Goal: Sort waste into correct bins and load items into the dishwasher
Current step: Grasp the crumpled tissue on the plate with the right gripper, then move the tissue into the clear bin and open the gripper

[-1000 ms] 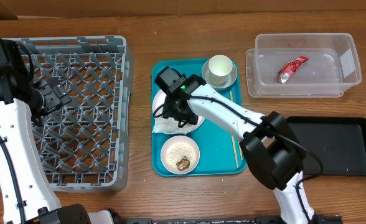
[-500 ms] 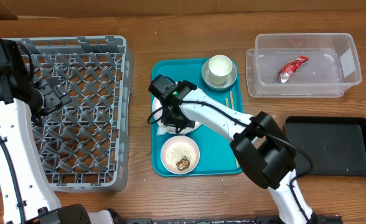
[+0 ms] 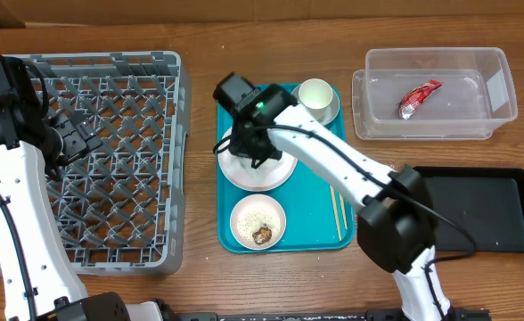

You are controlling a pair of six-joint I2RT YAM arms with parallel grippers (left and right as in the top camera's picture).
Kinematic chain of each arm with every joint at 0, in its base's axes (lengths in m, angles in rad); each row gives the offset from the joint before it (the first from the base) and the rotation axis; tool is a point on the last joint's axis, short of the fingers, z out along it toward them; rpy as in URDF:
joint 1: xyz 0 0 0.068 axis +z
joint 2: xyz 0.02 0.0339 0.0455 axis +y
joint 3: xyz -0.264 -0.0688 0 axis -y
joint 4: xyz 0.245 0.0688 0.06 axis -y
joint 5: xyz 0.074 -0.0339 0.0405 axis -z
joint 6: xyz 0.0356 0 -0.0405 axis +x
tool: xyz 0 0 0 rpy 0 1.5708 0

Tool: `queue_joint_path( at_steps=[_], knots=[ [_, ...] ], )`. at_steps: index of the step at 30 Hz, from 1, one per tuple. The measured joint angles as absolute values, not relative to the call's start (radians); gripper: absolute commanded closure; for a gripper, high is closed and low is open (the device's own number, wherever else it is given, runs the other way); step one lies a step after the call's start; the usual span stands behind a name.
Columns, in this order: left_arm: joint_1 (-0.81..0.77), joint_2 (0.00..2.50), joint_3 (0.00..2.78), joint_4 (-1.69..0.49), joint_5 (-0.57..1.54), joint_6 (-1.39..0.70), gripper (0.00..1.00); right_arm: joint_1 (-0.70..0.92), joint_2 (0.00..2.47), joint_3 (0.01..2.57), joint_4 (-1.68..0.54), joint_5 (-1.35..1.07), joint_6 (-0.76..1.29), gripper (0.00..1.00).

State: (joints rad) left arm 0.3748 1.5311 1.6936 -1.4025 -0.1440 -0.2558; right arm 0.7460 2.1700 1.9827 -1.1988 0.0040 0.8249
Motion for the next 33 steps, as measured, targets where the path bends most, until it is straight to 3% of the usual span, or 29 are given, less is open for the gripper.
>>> queue_joint_path(
  at_steps=[16,29,30,31,32,33],
  knots=[
    [0.375,1.531,1.694,-1.402,-0.144,-0.256,0.0,0.646,1.911,2.031,-1.205,0.027,0.733,0.96],
    [0.375,1.531,1.694,-1.402,-0.144,-0.256,0.0,0.121,1.866,2.048,-1.086,0.094,0.718,0.94],
    [0.375,1.531,1.694,-1.402,-0.144,-0.256,0.0,0.098,1.877,2.048,-1.074,0.095,0.718,0.89],
    [0.375,1.531,1.694,-1.402,-0.144,-0.256,0.0,0.076,1.891,2.048,-1.063,0.096,0.719,0.71],
    [0.375,1.531,1.694,-1.402,-0.144,-0.256,0.0,0.067,1.9,2.048,-1.058,0.095,0.719,0.43],
    [0.375,1.531,1.694,-1.402,-0.144,-0.256,0.0,0.054,1.912,2.048,-1.055,0.095,0.717,0.27]
  ],
)
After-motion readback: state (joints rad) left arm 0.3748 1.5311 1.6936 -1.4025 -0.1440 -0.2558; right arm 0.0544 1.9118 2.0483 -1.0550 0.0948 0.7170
